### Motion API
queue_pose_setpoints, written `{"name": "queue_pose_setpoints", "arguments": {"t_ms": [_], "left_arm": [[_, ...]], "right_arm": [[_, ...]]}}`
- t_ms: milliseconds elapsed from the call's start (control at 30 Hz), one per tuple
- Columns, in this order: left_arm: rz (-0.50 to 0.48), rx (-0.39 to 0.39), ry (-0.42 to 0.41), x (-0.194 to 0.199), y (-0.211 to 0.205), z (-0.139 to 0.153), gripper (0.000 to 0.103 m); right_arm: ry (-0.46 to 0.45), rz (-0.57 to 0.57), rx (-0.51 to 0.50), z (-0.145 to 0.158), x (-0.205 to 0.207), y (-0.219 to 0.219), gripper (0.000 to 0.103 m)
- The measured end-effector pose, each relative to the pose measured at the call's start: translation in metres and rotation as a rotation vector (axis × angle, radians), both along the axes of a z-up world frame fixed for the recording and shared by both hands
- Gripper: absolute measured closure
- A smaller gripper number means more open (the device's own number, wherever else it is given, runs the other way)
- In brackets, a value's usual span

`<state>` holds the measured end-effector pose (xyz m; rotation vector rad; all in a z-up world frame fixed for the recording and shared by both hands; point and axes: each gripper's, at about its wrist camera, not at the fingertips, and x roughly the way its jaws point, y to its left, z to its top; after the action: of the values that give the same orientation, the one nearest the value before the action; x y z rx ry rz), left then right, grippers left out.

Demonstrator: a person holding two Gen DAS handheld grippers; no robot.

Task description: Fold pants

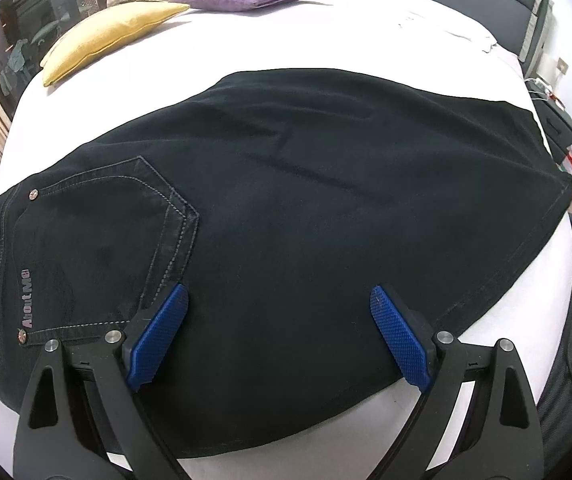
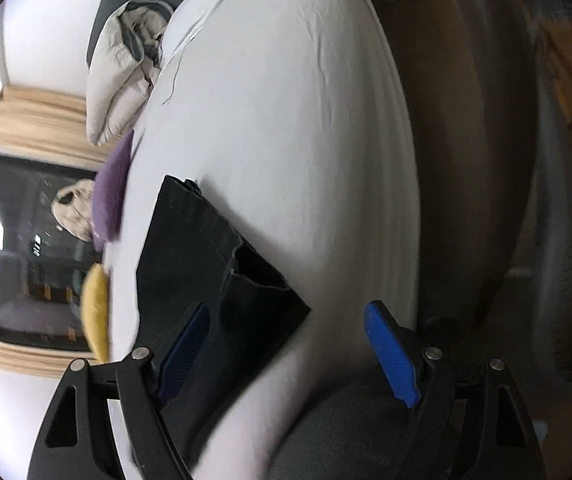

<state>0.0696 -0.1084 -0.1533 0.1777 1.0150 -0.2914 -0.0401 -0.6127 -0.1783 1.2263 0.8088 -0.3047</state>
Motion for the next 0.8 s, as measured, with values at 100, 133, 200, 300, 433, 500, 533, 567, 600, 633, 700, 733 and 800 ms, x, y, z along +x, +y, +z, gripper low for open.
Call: {"name": "queue_pose_setpoints", "arguments": {"t_ms": [100,133,200,300,433,500,533,567,600,633,700,733,800], "left_arm": [[-0.007,0.001,0.001,-0.001,-0.001,0.000,0.010],[-0.007,0.000,0.002,-0.001,0.000,0.000,0.010],[-0.007,-0.004,0.003,0.001,0.001,-0.001,0.010],[-0.008,-0.006,0.003,-0.001,0.004,0.000,0.010],[-0.008,-0.007,0.003,0.000,0.004,-0.001,0.010],[-0.009,-0.006,0.003,-0.001,0.003,0.000,0.010],[-0.008,-0.006,0.002,0.000,0.004,0.000,0.010],[-0.008,-0.005,0.001,0.001,0.003,-0.001,0.010],[-0.009,-0.005,0.001,0.001,0.004,-0.001,0.010],[-0.009,-0.004,0.001,0.001,0.004,-0.001,0.010],[-0.009,-0.004,0.001,0.001,0.002,-0.002,0.010],[-0.009,-0.005,0.001,0.001,0.003,-0.002,0.010],[-0.009,-0.006,0.001,0.002,0.002,-0.003,0.010]], "right_arm": [[-0.021,-0.006,0.028,-0.005,0.004,-0.001,0.023],[-0.039,-0.006,0.049,-0.006,0.006,-0.001,0.025],[-0.078,0.003,0.077,-0.006,0.004,0.002,0.032],[-0.097,0.004,0.065,-0.004,0.002,0.003,0.033],[-0.109,-0.019,0.074,-0.007,-0.010,0.000,0.045],[-0.120,-0.032,0.079,-0.008,-0.014,-0.002,0.051],[-0.125,-0.036,0.081,-0.007,-0.014,-0.003,0.051],[-0.128,-0.036,0.081,-0.007,-0.014,-0.003,0.052],[-0.132,-0.035,0.080,-0.006,-0.013,-0.004,0.052],[-0.136,-0.034,0.078,-0.005,-0.013,-0.004,0.052],[-0.154,-0.033,0.073,0.000,-0.012,-0.004,0.053],[-0.164,-0.029,0.072,0.001,-0.011,-0.004,0.053],[-0.170,-0.022,0.079,0.002,-0.009,-0.004,0.054]]}}
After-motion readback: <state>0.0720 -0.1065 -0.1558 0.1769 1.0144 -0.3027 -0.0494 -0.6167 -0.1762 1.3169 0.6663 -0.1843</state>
